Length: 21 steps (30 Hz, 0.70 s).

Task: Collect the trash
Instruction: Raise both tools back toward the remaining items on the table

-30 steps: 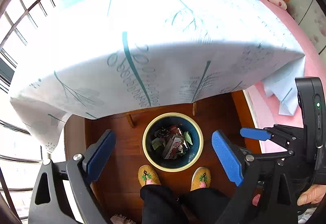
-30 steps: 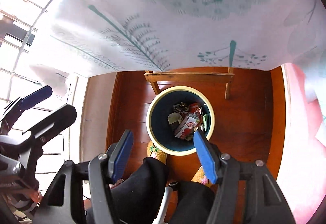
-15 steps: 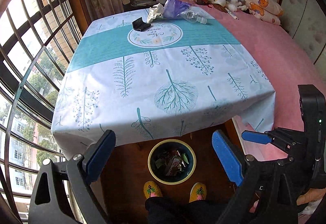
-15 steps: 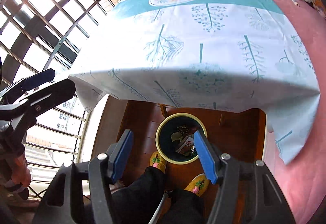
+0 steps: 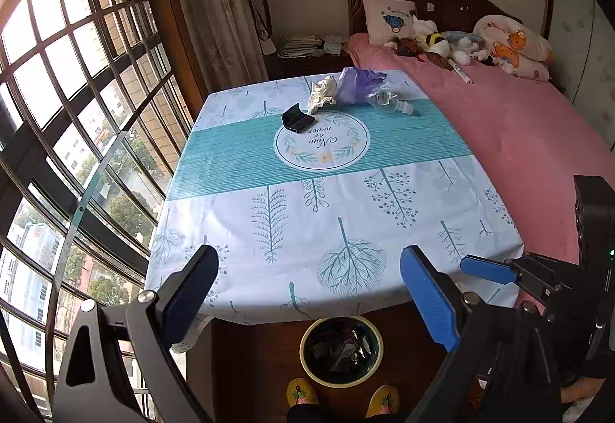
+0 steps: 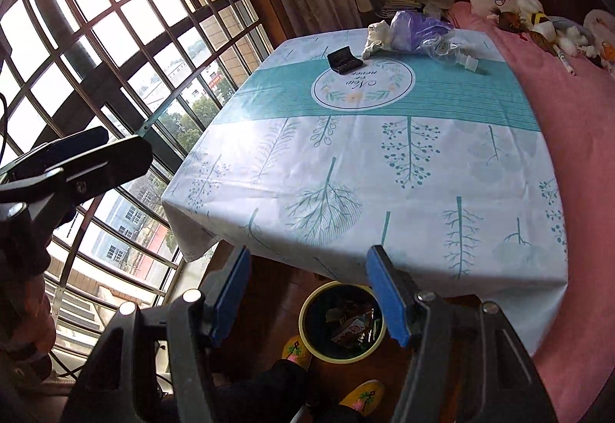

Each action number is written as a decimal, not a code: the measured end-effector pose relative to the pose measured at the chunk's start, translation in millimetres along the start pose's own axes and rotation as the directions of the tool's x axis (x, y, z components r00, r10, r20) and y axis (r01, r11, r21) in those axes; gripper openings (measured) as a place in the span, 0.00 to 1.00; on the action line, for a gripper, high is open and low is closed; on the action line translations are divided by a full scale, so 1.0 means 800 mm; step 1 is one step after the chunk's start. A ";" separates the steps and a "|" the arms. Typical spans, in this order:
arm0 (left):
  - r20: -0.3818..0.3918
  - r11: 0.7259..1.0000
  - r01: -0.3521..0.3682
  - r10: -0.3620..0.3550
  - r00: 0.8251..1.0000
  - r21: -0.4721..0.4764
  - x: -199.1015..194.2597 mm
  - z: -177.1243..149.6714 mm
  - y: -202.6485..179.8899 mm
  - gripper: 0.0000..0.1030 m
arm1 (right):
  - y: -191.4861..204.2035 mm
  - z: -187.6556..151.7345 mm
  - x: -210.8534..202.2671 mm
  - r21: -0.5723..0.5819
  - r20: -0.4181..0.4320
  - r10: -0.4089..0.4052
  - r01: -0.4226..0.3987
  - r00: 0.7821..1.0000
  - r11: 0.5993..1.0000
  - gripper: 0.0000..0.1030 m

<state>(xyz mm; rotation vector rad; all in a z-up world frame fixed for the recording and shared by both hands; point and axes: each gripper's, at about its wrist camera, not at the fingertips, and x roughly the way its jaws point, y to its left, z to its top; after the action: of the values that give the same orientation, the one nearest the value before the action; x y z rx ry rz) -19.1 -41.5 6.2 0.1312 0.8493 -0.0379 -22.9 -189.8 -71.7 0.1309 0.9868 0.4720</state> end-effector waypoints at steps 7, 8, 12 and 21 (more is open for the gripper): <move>-0.019 0.999 0.009 -0.010 1.000 -0.049 0.029 0.041 0.018 0.92 | -0.010 0.060 0.001 -0.014 0.047 -0.018 0.018 0.999 1.000 0.61; -0.021 0.999 0.010 -0.011 1.000 -0.048 0.037 0.048 0.022 0.92 | -0.011 0.069 0.003 -0.014 0.053 -0.021 0.021 0.998 1.000 0.61; -0.036 0.998 0.031 -0.032 0.999 -0.046 0.077 0.082 0.044 0.92 | -0.021 0.110 0.022 0.009 0.060 -0.042 0.042 0.997 0.999 0.61; -0.141 0.984 0.157 -0.144 0.979 0.082 0.221 0.186 0.093 0.92 | -0.060 0.208 0.105 0.178 0.051 -0.131 0.120 0.990 0.977 0.61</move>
<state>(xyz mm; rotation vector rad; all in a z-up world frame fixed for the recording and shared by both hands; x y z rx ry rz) 215.1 15.8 -21.6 0.1577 0.9918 -0.2130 169.1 -177.9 -59.4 0.2379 0.9683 0.2637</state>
